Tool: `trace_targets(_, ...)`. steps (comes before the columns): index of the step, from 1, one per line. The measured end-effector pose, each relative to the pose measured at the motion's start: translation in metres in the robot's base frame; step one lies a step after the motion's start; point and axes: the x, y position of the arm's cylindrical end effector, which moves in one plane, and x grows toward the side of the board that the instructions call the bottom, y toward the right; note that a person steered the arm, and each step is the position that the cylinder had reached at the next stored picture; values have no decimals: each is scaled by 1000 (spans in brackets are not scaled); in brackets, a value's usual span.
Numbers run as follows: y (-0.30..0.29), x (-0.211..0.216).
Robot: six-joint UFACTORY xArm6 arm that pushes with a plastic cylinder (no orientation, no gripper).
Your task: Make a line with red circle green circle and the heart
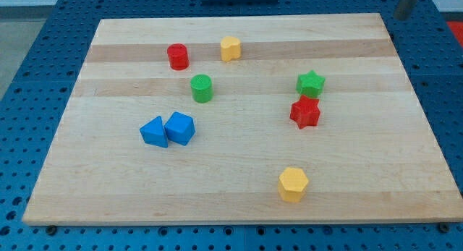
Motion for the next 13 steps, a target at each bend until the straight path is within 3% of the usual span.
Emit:
trace_targets(2, -21, 0)
trace_targets(4, -141, 0)
trace_targets(6, -187, 0)
trace_targets(7, -240, 1)
trace_targets(9, -318, 34)
trace_targets(13, -382, 100)
